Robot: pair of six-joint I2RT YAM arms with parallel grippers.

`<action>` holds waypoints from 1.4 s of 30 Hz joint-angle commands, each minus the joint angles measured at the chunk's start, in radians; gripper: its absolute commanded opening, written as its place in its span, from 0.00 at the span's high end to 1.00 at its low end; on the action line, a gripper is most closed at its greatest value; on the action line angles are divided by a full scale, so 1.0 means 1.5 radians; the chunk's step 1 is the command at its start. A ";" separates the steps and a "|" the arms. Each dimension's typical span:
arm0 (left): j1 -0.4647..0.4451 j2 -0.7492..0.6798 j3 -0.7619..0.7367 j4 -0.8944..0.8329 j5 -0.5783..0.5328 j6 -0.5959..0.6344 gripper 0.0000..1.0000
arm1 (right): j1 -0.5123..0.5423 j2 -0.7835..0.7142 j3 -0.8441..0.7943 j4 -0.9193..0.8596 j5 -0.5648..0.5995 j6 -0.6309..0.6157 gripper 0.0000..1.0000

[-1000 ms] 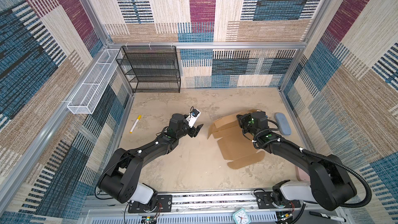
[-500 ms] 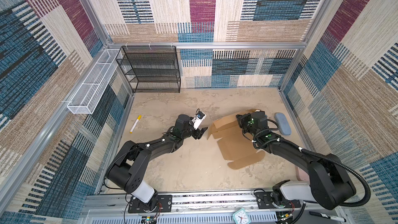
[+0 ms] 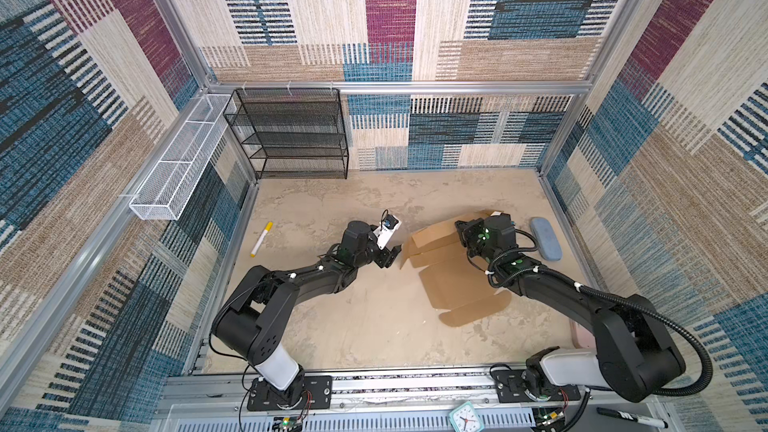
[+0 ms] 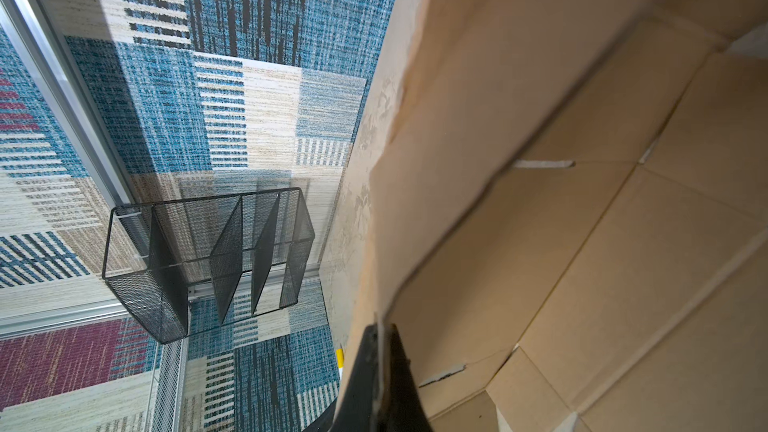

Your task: Fold the paper box

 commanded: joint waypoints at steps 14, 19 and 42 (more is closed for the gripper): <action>-0.037 0.012 -0.018 0.099 -0.010 -0.036 0.26 | 0.003 -0.005 -0.015 -0.119 -0.041 -0.012 1.00; -0.040 0.019 -0.019 0.107 -0.005 -0.043 0.26 | 0.003 -0.004 -0.023 -0.115 -0.045 -0.011 1.00; -0.046 0.067 -0.031 0.220 0.089 0.011 0.30 | 0.003 0.007 -0.029 -0.102 -0.062 -0.017 1.00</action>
